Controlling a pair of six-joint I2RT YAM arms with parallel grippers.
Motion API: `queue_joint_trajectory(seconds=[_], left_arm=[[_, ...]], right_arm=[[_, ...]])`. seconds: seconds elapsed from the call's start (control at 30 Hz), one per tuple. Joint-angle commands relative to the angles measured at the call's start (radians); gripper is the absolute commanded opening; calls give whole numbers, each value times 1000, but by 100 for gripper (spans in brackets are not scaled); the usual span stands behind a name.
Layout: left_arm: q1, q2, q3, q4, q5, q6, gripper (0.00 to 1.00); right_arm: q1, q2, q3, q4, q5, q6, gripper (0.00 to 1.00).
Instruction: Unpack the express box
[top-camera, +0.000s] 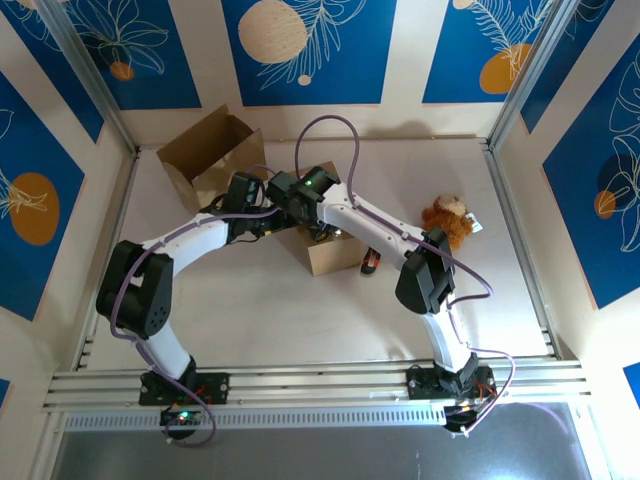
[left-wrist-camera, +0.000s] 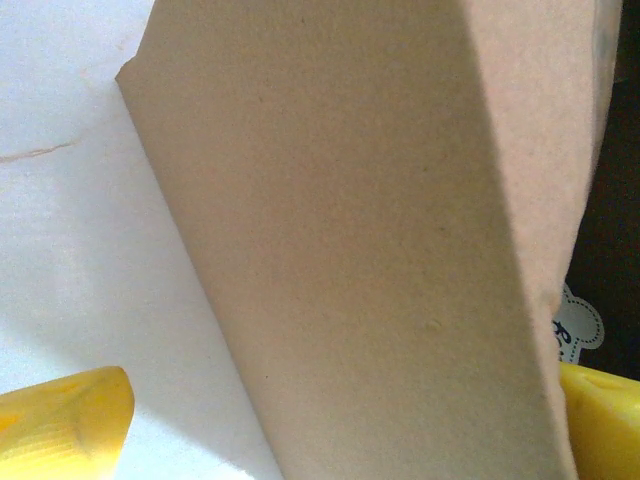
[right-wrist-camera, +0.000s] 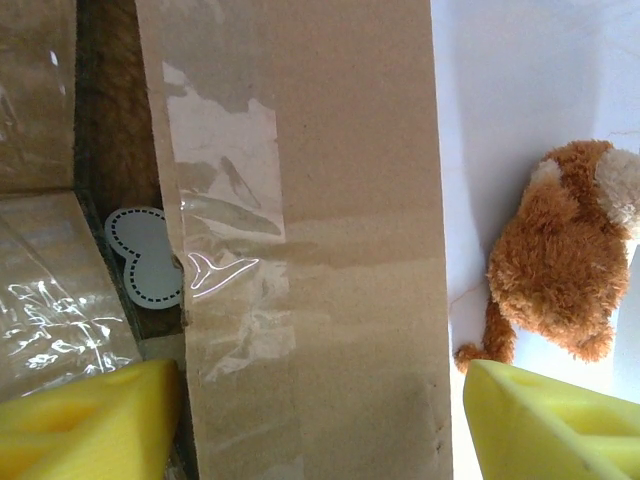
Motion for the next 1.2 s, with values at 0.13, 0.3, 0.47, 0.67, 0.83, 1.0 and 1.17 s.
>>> queue_joint_trajectory(seconds=[0.13,0.3,0.47,0.67,0.83,1.0,1.17], left_arm=[[6,72,-54,-243,-62,52,100],[6,71,-56,-246,-66,55,100],[6,71,-55,-255,-69,60,100],[6,73,-56,-262,-75,64,100],[6,79,-54,-264,-76,61,100],[6,81,-51,-272,-84,65,100],[6,86,-57,-282,-97,76,100]], right_arm=[[-2,115,28,-114,177,99,72],[-17,183,39,-222,281,184,68],[-29,217,47,-298,358,258,60],[-45,207,40,-346,417,310,25],[-36,172,57,-347,428,297,7],[-33,128,91,-345,411,276,0],[-65,31,47,-226,338,166,0]])
